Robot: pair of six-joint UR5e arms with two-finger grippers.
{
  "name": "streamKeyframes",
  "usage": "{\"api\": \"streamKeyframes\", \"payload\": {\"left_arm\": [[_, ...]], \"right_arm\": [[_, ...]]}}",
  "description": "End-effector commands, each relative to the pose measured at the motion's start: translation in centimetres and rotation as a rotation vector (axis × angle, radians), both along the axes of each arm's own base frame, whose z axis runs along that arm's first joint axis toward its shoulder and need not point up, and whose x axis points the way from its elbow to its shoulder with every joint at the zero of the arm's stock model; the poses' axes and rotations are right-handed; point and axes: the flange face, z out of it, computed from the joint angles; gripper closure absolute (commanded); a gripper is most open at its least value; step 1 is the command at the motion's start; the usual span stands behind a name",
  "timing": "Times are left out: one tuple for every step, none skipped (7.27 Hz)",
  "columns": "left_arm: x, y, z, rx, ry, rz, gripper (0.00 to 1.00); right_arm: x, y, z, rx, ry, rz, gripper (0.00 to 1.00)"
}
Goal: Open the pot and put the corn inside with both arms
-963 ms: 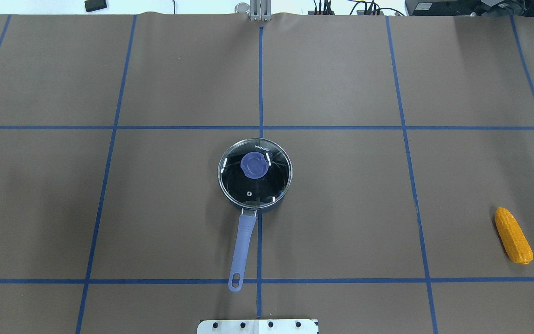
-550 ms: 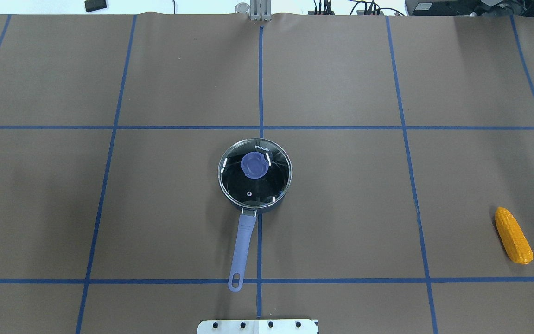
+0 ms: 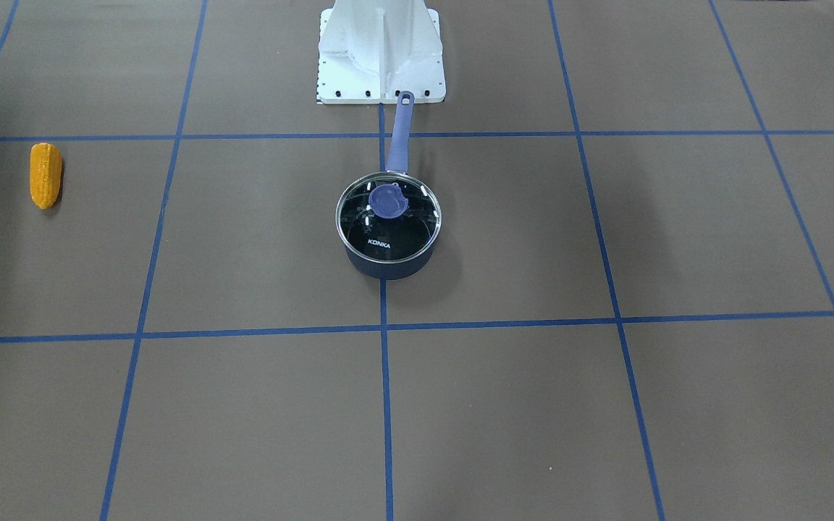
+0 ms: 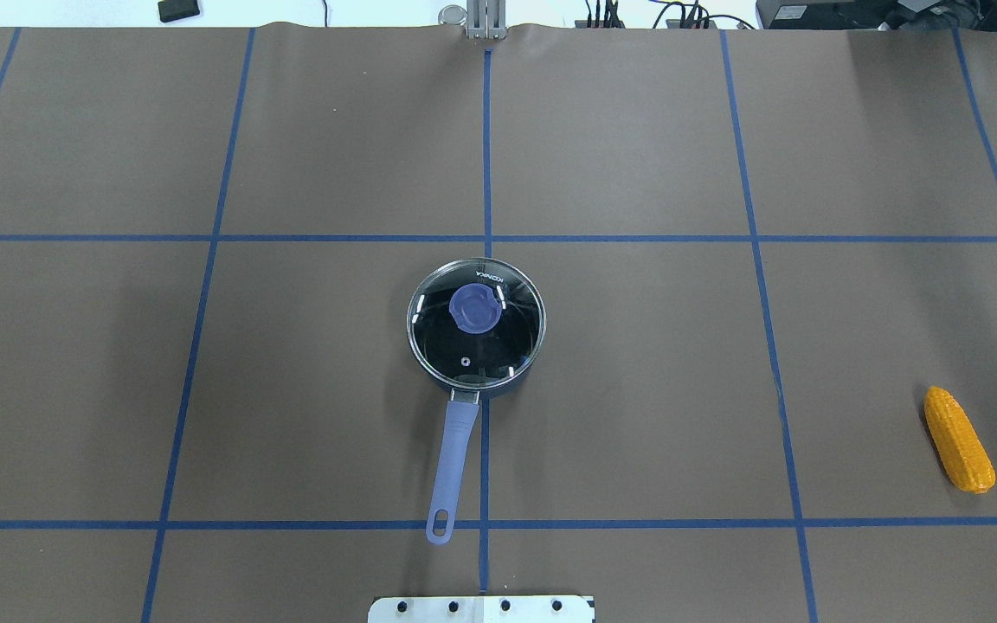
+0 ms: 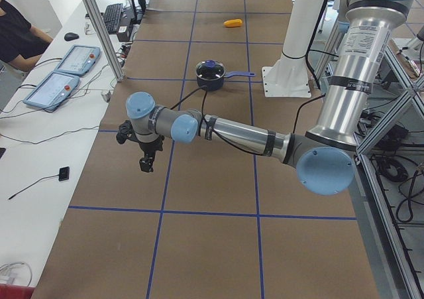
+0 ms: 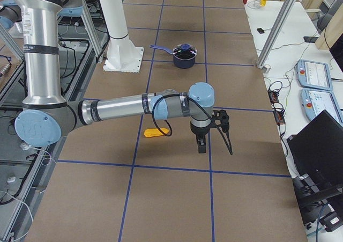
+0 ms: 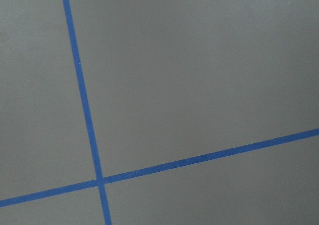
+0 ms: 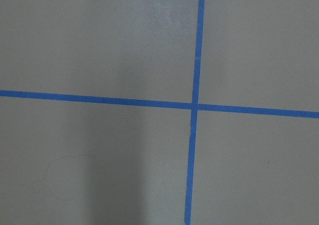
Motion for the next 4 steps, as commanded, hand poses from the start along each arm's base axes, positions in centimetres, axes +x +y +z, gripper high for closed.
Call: {"api": "streamKeyframes", "payload": {"left_arm": [[4.0, -3.4, -8.3, -0.039, 0.011, -0.006, 0.01], [5.3, -4.2, -11.6, -0.062, 0.011, -0.003, 0.01], [8.4, -4.2, -14.4, -0.105, 0.025, -0.033, 0.01], [12.0, -3.5, -17.0, -0.150, 0.041, -0.059, 0.01]], "right_arm": [[-0.1, 0.2, -2.4, 0.044, -0.008, 0.000, 0.00], [-0.7, 0.2, -2.8, 0.048, -0.013, -0.009, 0.00], [-2.2, 0.1, -2.9, 0.050, -0.014, -0.040, 0.00], [-3.9, 0.0, -3.0, 0.049, -0.016, -0.072, 0.00]]}}
